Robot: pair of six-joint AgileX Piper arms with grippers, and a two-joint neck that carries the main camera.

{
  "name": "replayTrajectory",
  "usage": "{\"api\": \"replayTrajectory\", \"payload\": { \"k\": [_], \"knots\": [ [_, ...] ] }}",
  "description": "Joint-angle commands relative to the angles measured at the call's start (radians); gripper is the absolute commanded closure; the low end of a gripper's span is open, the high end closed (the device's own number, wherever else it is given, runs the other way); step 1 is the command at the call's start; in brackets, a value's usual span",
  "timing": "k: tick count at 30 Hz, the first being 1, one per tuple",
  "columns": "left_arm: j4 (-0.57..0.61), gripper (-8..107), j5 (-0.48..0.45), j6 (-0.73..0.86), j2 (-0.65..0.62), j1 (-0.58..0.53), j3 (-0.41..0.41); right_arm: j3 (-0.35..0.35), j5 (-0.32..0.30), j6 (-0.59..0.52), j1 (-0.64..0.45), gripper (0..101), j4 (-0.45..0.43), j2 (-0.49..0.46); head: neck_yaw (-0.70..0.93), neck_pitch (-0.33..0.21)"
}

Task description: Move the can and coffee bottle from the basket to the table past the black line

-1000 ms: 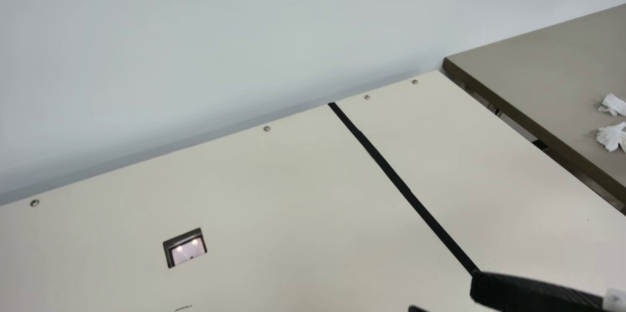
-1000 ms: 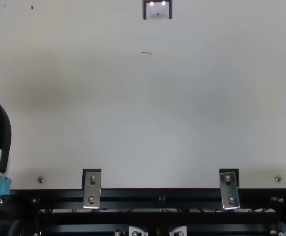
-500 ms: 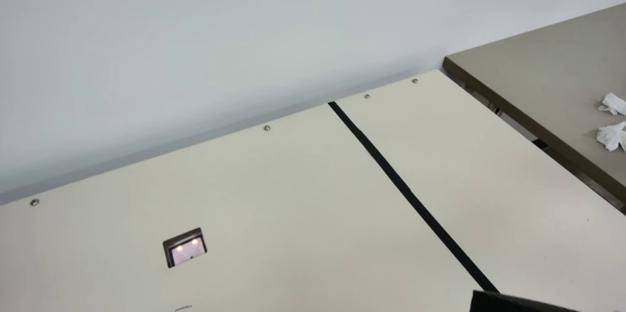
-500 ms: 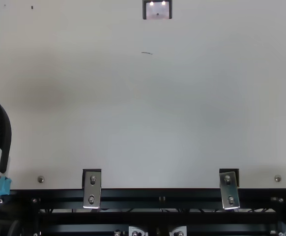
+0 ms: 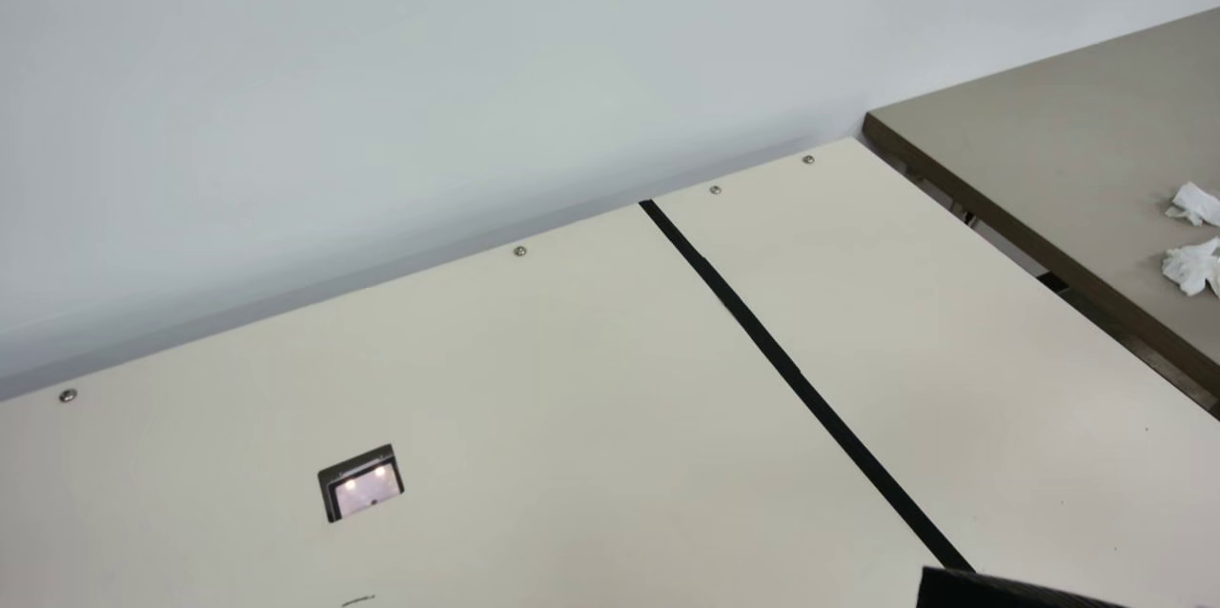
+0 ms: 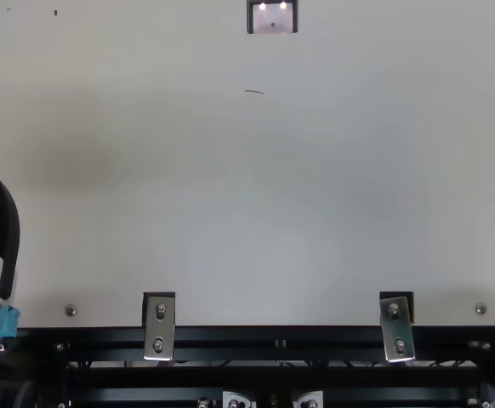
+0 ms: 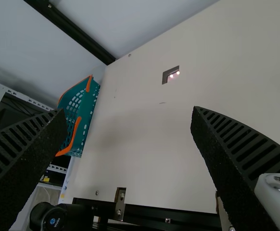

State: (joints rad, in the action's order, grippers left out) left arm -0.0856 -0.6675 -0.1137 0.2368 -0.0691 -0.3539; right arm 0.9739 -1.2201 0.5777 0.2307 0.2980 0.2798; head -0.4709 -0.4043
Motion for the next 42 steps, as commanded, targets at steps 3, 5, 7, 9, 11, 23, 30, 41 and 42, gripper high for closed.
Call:
{"api": "replayTrajectory", "payload": {
  "k": [3,5,7,9,11,23,30,41,42],
  "knots": [
    [0.0,9,0.0,0.0,0.0,0.0,0.0,0.0,0.0,0.0,0.0,0,0.0,0.0,0.074,-0.014],
    [0.0,9,0.0,0.0,0.0,0.0,0.0,0.0,0.0,0.0,0.0,0,0.0,0.0,0.118,-0.012],
    [0.0,9,0.0,0.0,0.0,0.0,0.0,0.0,0.0,0.0,0.0,0,0.0,0.0,0.167,-0.013],
    [0.0,9,0.0,0.0,0.0,0.0,0.0,0.0,0.0,0.0,0.0,0,0.0,0.0,0.216,-0.015],
    [0.0,9,0.0,0.0,0.0,0.0,0.0,0.0,0.0,0.0,0.0,0,0.0,0.0,0.272,-0.021],
    [0.0,9,0.0,0.0,0.0,0.0,0.0,0.0,0.0,0.0,0.0,0,0.0,0.0,0.625,-0.031],
    [0.0,9,0.0,0.0,0.0,0.0,0.0,0.0,0.0,0.0,0.0,0,0.0,0.0,0.814,-0.032],
    [0.0,9,0.0,0.0,0.0,0.0,0.0,0.0,0.0,0.0,0.0,0,0.0,0.0,0.995,-0.032],
    [0.0,9,0.0,0.0,0.0,0.0,0.0,0.0,0.0,0.0,0.0,0,0.0,0.0,0.995,-0.032]
  ]
}}
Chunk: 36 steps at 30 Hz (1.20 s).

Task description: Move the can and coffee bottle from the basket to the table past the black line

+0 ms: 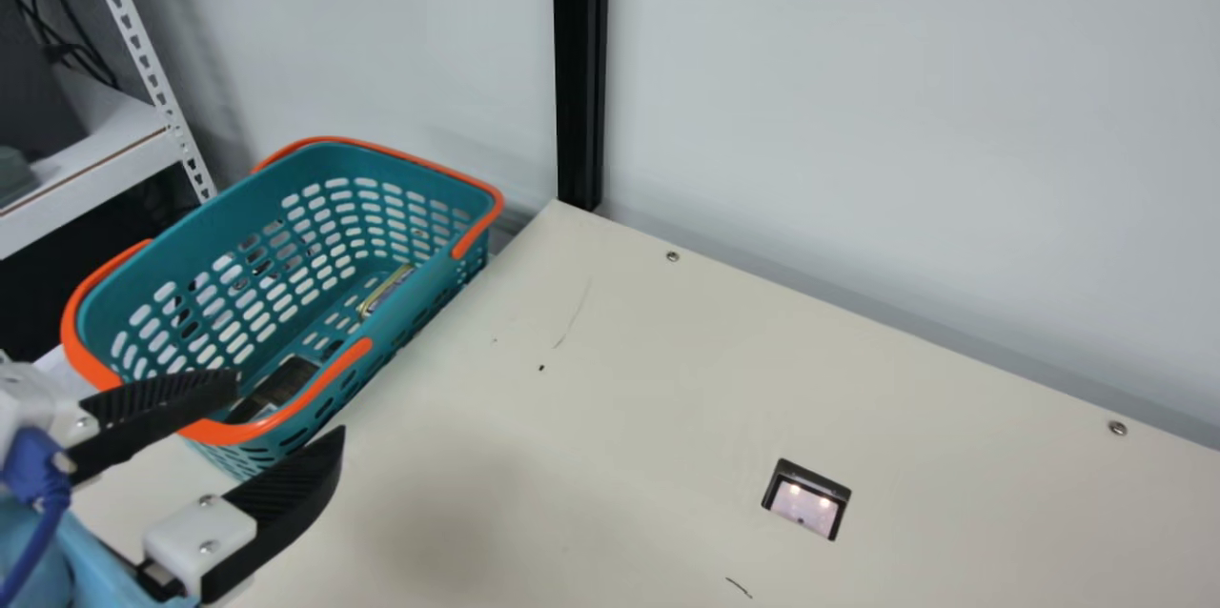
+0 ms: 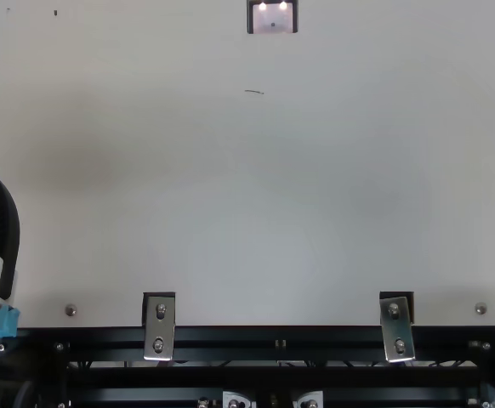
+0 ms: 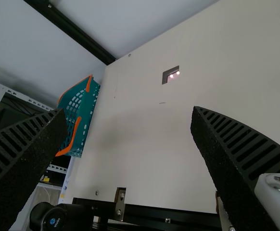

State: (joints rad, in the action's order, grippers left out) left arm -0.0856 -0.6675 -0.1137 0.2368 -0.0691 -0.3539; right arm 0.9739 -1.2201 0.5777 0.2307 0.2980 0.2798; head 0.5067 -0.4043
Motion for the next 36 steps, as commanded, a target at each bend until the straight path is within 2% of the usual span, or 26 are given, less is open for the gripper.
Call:
{"api": "replayTrajectory", "payload": {
  "k": [1,16,21,27,36],
  "knots": [
    [0.0,9,0.0,0.0,0.0,0.0,0.0,0.0,0.0,0.0,0.0,0,0.0,0.0,0.017,-0.032],
    [0.004,9,-0.002,0.001,0.0,0.003,0.0,0.0,0.0,0.0,0.0,0,0.0,0.0,0.017,-0.032],
    [0.006,9,0.018,-0.026,0.027,0.038,-0.005,0.0,0.0,0.0,0.0,0,0.0,0.0,0.017,-0.032],
    [-0.029,9,0.088,-0.107,0.131,0.095,-0.066,0.0,0.0,0.0,0.0,0,0.0,0.0,0.017,-0.032],
    [-0.112,9,0.248,-0.194,0.398,0.203,-0.221,0.0,0.0,0.0,0.0,0,0.0,0.0,0.017,-0.032]
  ]
}}
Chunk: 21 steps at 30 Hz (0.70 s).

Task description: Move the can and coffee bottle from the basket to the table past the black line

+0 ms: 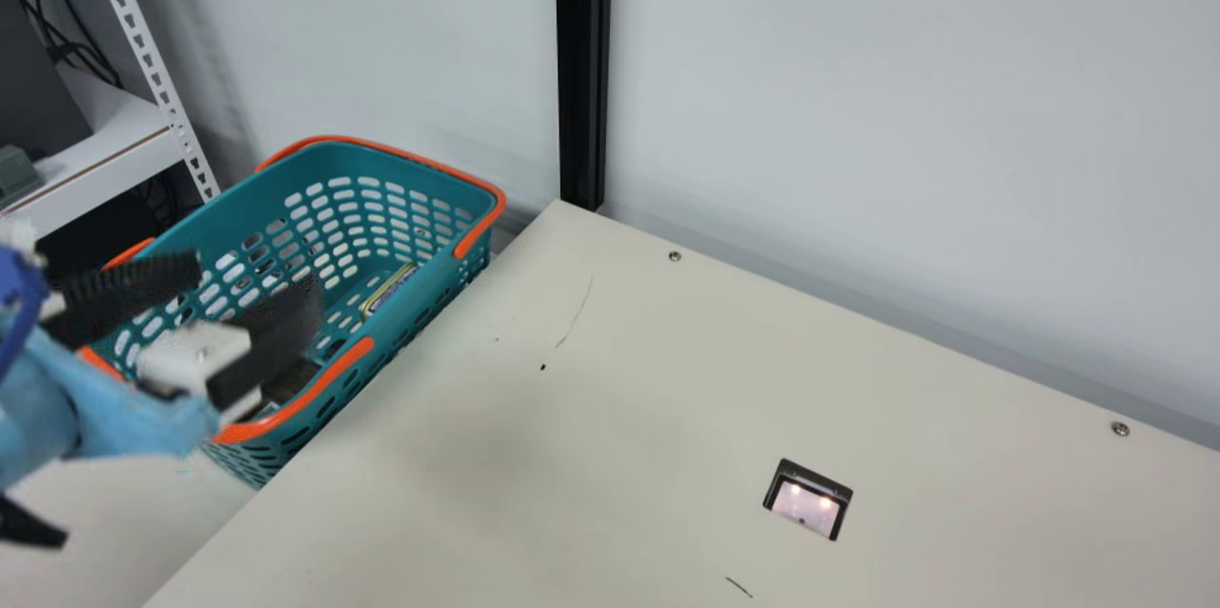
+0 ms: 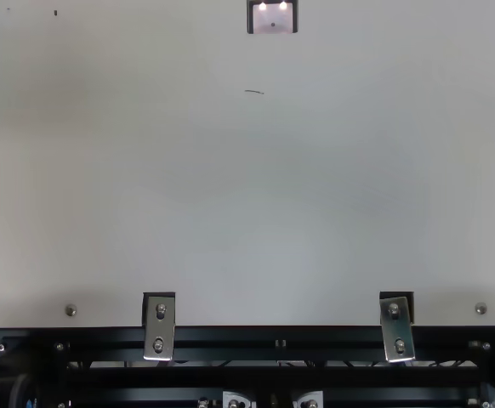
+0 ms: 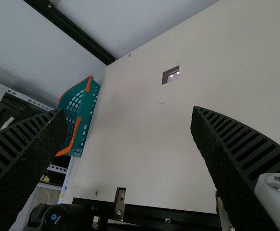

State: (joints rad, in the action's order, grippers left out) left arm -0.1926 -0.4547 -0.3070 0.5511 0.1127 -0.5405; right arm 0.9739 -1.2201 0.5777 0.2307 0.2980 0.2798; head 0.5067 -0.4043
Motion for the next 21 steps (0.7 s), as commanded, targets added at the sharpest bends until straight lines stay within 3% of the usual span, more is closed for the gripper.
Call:
{"api": "replayTrajectory", "payload": {
  "k": [1,11,16,21],
  "knots": [
    [-0.009,9,0.055,0.001,0.119,0.036,-0.052,0.0,0.0,0.0,0.0,0,0.0,0.0,0.017,-0.032],
    [0.123,9,0.205,0.223,0.514,0.19,-0.249,0.0,0.0,0.0,0.0,0,0.0,0.0,0.017,-0.032],
    [0.228,9,0.2,0.405,0.695,0.251,-0.361,0.0,0.0,0.0,0.0,0,0.0,0.0,0.017,-0.032],
    [0.374,9,0.128,0.637,0.854,0.32,-0.483,0.0,0.0,0.0,0.0,0,0.0,0.0,0.017,-0.032]
  ]
}}
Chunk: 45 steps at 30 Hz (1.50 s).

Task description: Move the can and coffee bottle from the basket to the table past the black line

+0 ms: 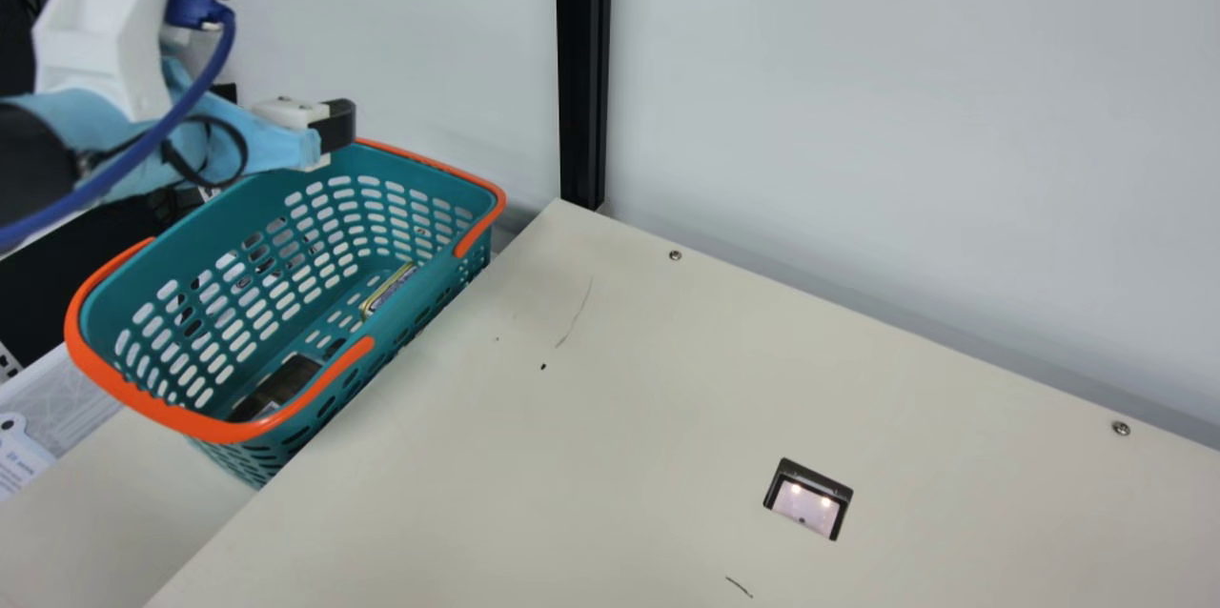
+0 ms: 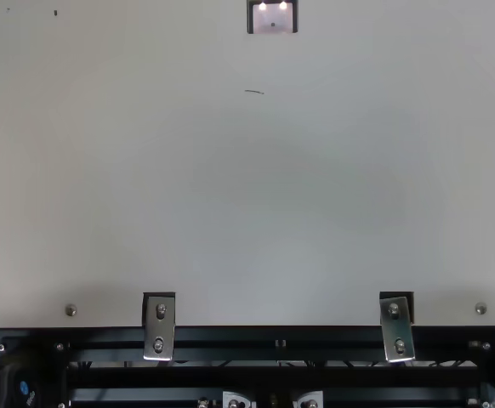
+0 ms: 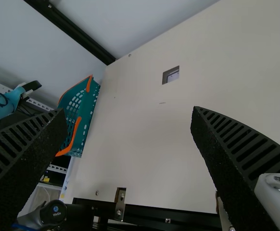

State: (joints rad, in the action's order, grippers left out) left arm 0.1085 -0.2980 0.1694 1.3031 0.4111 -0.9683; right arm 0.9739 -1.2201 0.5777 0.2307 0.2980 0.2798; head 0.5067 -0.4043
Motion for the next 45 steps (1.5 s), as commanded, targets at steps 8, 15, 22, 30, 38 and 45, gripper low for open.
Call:
{"api": "replayTrajectory", "payload": {
  "k": [8,15,22,30,38,45],
  "knots": [
    [0.261,9,-0.179,0.52,0.323,0.162,-0.217,0.0,0.0,0.0,0.0,0,0.0,0.0,0.017,-0.032],
    [0.339,9,-0.252,0.728,0.477,0.228,-0.285,0.0,0.0,0.0,0.0,0,0.0,0.0,0.017,-0.032],
    [0.369,9,-0.29,0.824,0.588,0.236,-0.311,0.0,0.0,0.0,0.0,0,0.0,0.0,0.017,-0.032],
    [0.345,9,-0.293,0.786,0.704,0.193,-0.353,0.0,0.0,0.0,0.0,0,0.0,0.0,0.017,-0.032],
    [0.271,9,-0.275,0.651,0.839,0.124,-0.437,0.0,0.0,0.0,0.0,0,0.0,0.0,0.017,-0.032],
    [0.192,9,-0.271,0.523,0.971,0.074,-0.549,0.0,0.0,0.0,0.0,0,0.0,0.0,0.017,-0.032]
  ]
}}
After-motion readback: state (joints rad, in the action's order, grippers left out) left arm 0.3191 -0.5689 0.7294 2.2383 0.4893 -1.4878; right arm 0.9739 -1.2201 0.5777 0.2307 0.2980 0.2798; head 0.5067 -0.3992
